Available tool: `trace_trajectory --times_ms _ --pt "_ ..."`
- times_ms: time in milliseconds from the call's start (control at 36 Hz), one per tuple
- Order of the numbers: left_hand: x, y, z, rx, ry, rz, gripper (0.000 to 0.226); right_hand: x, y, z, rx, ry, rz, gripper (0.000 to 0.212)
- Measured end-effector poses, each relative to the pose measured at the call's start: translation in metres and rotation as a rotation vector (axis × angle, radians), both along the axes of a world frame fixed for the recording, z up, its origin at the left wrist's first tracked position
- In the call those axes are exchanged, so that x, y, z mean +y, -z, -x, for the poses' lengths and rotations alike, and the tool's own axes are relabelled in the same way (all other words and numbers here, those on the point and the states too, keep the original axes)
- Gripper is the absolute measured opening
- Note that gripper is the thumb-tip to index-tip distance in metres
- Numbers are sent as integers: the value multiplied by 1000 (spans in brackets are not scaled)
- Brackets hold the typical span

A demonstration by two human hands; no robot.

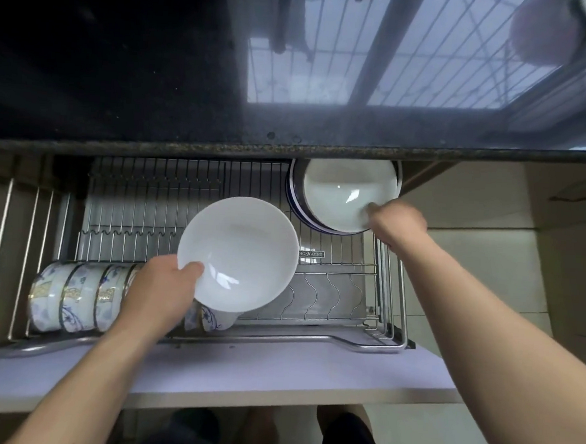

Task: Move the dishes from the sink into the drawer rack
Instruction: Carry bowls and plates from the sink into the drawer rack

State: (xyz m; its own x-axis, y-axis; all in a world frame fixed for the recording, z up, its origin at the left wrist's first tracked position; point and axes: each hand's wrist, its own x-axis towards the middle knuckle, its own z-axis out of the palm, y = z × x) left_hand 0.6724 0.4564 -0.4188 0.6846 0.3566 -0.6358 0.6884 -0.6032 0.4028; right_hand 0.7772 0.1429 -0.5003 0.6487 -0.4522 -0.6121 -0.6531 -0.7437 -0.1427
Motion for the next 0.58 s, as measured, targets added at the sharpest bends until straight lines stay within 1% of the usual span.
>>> trace_trajectory --times_ms 83,111,139,167,194,250,278,306,333,361,417,472,500,528,583 --pt "-12 -2 0 -3 51 12 31 2 -10 8 20 -98 15 68" --pt "-17 -3 -1 -8 70 17 31 1 -18 14 -11 -106 -1 74" --pt "-23 -3 0 -15 86 26 31 2 -29 23 -50 -74 -55 76" --pt "-28 -3 -1 -22 99 35 30 3 -44 34 -85 -23 -167 73" --pt "-34 -2 -1 -23 111 40 30 7 -61 49 -79 41 -344 67" --pt "-49 0 -3 -18 146 43 33 15 -90 80 20 137 -719 49" --pt "-57 1 -4 -16 168 48 34 19 -101 93 61 119 -817 39" --pt "-66 2 -5 -17 193 54 34 21 -105 104 58 71 -820 30" --pt "-76 3 -5 -17 220 65 35 21 -103 111 6 41 -756 21" --pt "-85 3 -6 -22 246 93 38 18 -99 114 -75 44 -658 17" --pt "-100 -2 -6 -24 277 215 49 5 -88 111 -180 102 -490 24" --pt "-109 -8 -8 -20 270 356 62 -13 -82 100 -198 128 -408 28" --pt "-109 -8 -10 -24 256 394 65 -19 -81 93 -201 123 -389 31" --pt "-108 -5 -11 -33 239 402 65 -25 -79 86 -206 127 -380 31" --pt "-102 5 -12 -61 209 369 56 -27 -78 67 -219 149 -363 27"
